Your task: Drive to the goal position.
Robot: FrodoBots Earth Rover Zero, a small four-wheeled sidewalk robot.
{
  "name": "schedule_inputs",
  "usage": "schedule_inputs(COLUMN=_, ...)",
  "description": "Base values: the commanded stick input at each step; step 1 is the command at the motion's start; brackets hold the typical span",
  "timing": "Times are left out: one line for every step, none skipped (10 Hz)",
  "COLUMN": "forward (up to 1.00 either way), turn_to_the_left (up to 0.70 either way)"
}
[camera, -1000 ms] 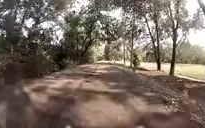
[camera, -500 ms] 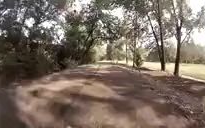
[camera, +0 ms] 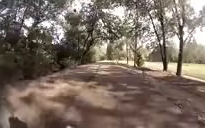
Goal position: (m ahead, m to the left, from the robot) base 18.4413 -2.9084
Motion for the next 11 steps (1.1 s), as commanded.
schedule_inputs(forward=0.70, turn_to_the_left=0.00)
schedule_inputs(forward=0.70, turn_to_the_left=0.00)
schedule_inputs(forward=0.70, turn_to_the_left=0.00)
schedule_inputs(forward=0.70, turn_to_the_left=0.00)
schedule_inputs(forward=0.70, turn_to_the_left=0.00)
schedule_inputs(forward=0.70, turn_to_the_left=0.00)
schedule_inputs(forward=0.70, turn_to_the_left=0.00)
schedule_inputs(forward=0.70, turn_to_the_left=0.00)
schedule_inputs(forward=0.70, turn_to_the_left=0.00)
schedule_inputs(forward=0.70, turn_to_the_left=0.00)
schedule_inputs(forward=0.70, turn_to_the_left=0.00)
